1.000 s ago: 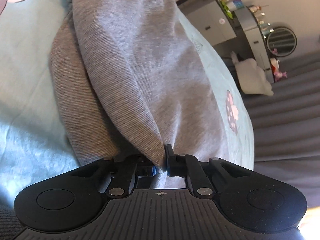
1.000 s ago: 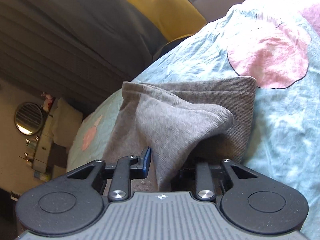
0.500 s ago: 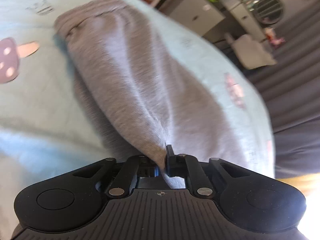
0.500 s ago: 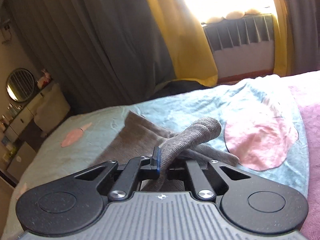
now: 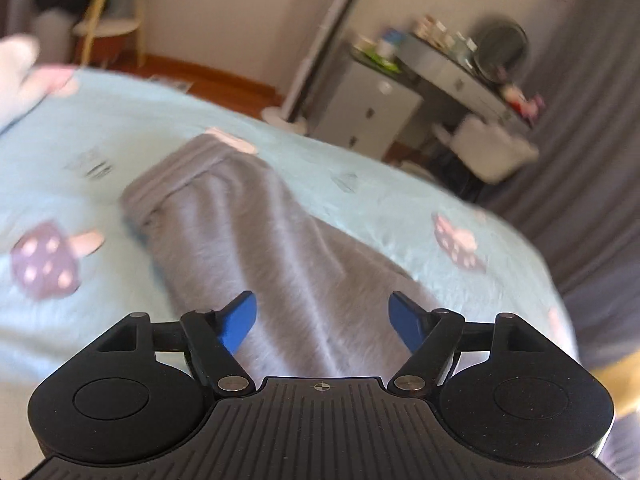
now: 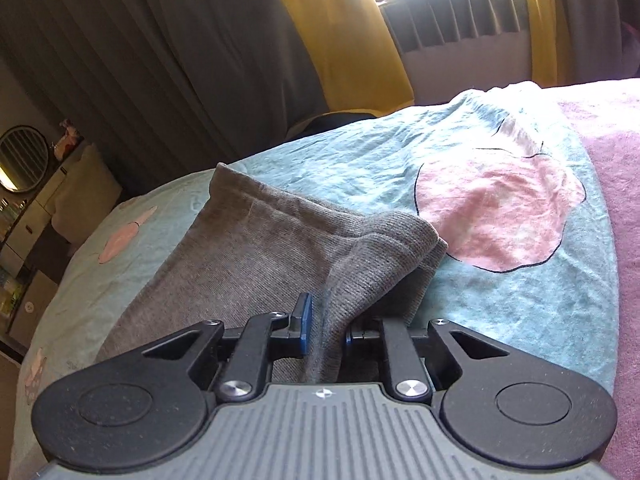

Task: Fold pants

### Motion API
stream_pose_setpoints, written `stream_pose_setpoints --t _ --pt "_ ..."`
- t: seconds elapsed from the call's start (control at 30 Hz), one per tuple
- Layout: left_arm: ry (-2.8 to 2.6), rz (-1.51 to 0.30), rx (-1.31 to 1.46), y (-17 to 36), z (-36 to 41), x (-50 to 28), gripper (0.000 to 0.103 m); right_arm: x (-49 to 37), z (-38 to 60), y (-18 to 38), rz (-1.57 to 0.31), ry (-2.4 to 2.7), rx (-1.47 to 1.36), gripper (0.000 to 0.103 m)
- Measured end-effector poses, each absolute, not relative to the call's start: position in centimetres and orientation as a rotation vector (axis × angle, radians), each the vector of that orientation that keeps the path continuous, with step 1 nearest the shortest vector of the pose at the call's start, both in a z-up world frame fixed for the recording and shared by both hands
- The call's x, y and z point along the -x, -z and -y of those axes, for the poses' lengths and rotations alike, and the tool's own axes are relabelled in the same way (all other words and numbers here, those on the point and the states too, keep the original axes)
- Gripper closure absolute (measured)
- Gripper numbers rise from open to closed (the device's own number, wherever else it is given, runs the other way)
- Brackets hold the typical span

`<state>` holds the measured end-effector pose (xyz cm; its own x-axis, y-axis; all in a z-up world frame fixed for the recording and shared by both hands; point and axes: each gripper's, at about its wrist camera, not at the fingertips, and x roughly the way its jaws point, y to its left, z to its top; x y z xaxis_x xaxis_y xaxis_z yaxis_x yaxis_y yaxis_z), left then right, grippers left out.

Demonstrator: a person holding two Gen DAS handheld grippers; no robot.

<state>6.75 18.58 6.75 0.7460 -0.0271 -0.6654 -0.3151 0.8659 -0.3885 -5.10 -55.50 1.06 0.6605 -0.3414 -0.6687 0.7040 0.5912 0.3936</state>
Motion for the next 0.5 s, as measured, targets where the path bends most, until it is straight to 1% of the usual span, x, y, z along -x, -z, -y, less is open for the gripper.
stream_pose_setpoints --t 0.07,0.1,0.13,0.27,0.37,0.5 --pt "-0.134 -0.768 0.48 -5.7 -17.3 -8.7 0.025 4.9 55.0 -1.5 -0.597 0.74 -0.606 0.087" --pt "-0.108 -0.792 0.464 -5.1 -16.4 -9.8 0.025 4.8 54.3 -2.3 -0.605 0.848 -0.479 0.083" --pt "-0.088 -0.803 0.444 -4.7 -15.6 -10.6 0.025 4.8 54.0 -2.9 -0.596 0.877 -0.442 0.078" --pt "-0.105 -0.827 0.361 -1.8 -13.1 -13.4 0.025 5.1 52.7 -5.1 -0.528 0.913 -0.379 0.074" --pt "-0.155 -0.877 0.368 0.3 -13.3 -14.9 0.027 4.3 50.1 -8.0 -0.448 0.767 -0.35 0.069" --pt "-0.277 -0.849 0.303 1.1 -15.5 -15.6 0.026 1.8 46.8 -8.9 -0.472 0.574 -0.324 0.069"
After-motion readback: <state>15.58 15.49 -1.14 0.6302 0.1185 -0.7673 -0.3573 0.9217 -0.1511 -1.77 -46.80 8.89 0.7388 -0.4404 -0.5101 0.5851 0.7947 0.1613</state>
